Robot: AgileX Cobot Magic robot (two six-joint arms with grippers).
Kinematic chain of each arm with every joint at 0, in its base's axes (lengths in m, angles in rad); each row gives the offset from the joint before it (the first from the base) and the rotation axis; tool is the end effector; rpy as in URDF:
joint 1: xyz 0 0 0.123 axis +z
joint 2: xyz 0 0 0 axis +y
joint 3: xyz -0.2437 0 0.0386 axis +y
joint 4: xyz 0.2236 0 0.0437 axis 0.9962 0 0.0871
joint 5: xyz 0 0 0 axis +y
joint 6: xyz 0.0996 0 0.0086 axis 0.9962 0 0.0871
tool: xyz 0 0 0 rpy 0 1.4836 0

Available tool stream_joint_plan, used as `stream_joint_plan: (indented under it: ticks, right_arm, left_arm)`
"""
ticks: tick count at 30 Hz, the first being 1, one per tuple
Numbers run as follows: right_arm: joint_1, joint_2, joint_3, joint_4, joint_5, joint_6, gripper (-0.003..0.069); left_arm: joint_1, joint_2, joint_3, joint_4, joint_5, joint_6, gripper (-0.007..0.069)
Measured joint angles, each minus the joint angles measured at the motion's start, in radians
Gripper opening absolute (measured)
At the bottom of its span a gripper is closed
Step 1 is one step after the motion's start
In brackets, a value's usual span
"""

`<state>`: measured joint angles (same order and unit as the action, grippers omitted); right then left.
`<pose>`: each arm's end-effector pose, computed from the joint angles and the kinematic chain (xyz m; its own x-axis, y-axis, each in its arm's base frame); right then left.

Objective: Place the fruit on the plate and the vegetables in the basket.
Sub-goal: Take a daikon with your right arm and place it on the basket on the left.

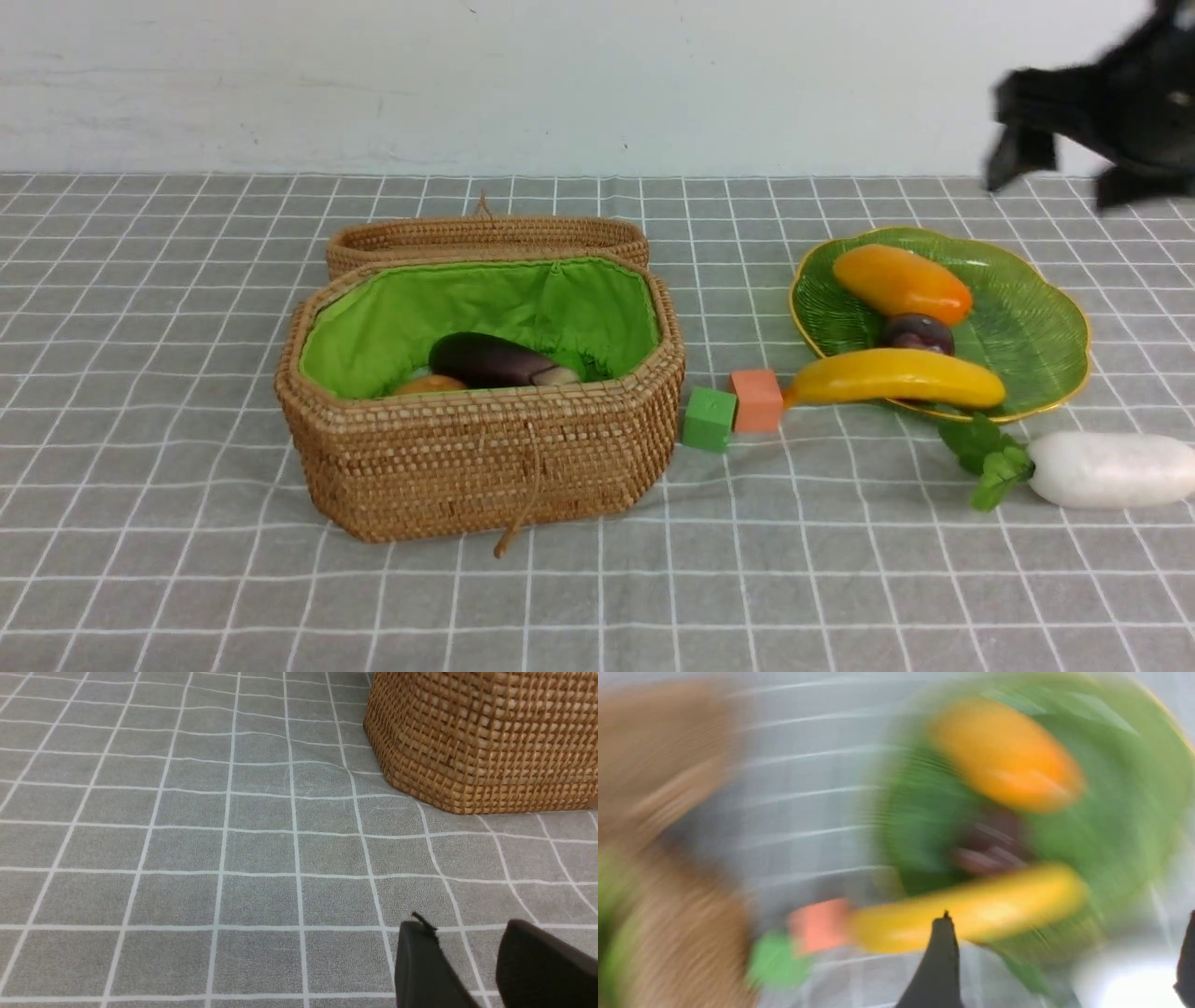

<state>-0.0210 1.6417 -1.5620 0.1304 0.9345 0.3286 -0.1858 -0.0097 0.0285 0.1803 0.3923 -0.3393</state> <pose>0.3422 0.0033 0.3098 -0.7490 0.4089 -0.5214 0.2763 0.9079 0.3152 0.0750 -0.0071 0.1674 -0.3235 -0.1134 -0.9394 0.0658 0.9877 -0.1418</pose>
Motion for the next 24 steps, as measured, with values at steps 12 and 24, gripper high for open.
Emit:
stream_joint_plan:
  ticks: [12,24]
  right_arm:
    - [-0.177,-0.023,0.481,0.064,-0.294,0.58,0.0566]
    - [-0.177,0.18,0.511,0.098,-0.531,0.59,0.0555]
  left_arm:
    - [0.0,0.0,0.0,0.0,0.0,0.0,0.0239]
    - [0.0,0.0,0.0,0.0,0.0,0.0,0.0239]
